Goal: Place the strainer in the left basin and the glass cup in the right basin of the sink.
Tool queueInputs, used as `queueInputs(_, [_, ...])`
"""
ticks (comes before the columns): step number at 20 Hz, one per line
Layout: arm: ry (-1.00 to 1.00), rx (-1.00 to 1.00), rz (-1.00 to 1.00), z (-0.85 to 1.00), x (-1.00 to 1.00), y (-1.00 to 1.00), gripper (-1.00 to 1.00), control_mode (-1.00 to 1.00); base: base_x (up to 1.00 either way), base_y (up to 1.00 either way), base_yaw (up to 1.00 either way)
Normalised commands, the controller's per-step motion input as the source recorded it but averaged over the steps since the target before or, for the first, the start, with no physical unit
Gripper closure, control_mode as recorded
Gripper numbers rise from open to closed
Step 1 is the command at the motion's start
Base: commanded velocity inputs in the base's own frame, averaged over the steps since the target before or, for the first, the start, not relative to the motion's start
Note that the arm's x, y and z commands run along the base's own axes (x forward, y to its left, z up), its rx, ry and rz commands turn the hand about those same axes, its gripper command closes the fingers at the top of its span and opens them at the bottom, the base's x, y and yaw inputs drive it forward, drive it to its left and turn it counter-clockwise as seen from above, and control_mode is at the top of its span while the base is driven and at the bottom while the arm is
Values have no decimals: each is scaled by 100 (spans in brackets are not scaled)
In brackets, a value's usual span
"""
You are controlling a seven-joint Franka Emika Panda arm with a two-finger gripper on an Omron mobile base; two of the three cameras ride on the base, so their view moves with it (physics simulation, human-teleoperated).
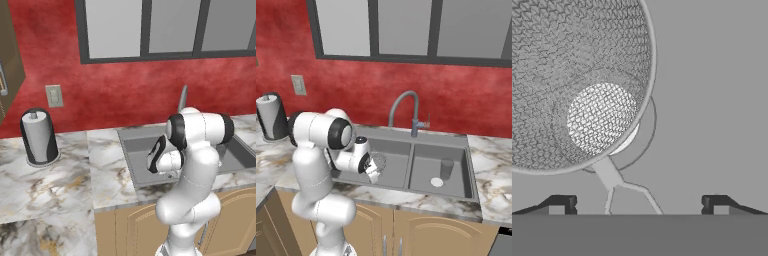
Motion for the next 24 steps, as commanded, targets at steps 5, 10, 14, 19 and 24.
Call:
queueInputs(5, [0, -2, 0, 46, 5, 0, -100, -100, 0, 0, 0])
queueInputs(10, [-1, -4, 0, 79, 17, 0, -100, -100, 0, 0, 0])
queueInputs(14, [-1, -4, 0, 75, 2, 0, -100, -100, 0, 0, 0])
queueInputs(19, [0, -1, 1, 36, 0, 1, -100, -100, 0, 0, 0])
queueInputs(24, [0, 0, 8, 49, -1, 9, -100, -100, 0, 0, 0])
